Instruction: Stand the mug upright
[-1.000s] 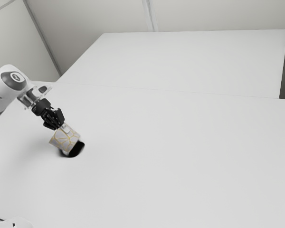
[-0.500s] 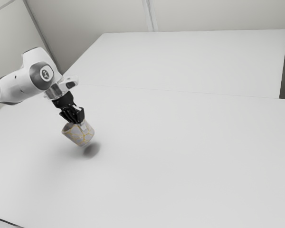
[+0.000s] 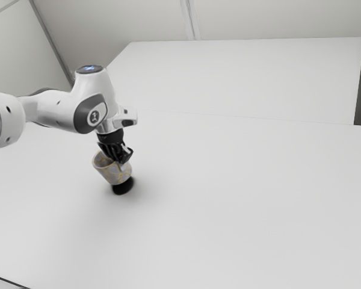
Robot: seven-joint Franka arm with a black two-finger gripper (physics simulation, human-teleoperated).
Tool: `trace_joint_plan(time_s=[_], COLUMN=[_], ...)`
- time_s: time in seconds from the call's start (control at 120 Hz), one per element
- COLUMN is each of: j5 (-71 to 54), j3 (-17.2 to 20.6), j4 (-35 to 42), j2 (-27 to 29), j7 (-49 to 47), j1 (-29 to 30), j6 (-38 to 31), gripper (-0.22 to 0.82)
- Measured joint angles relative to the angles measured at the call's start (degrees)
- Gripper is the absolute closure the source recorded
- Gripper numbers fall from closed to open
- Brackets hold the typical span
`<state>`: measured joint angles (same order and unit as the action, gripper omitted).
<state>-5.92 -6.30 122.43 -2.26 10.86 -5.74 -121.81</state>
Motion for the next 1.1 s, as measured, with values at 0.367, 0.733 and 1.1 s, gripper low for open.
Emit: trace_joint_plan(time_s=[0.367, 0.733, 1.1], j5=[-4.0, -4.0, -2.7], j3=[4.5, 6.6, 6.9], j4=[1.3, 0.0, -0.2], j2=[-0.7, -4.7, -4.4], j7=[-12.3, -20.0, -23.7], j1=[-0.7, -1.3, -1.8], j6=[-0.1, -2.4, -3.0], gripper=[0.78, 0.78, 0.29])
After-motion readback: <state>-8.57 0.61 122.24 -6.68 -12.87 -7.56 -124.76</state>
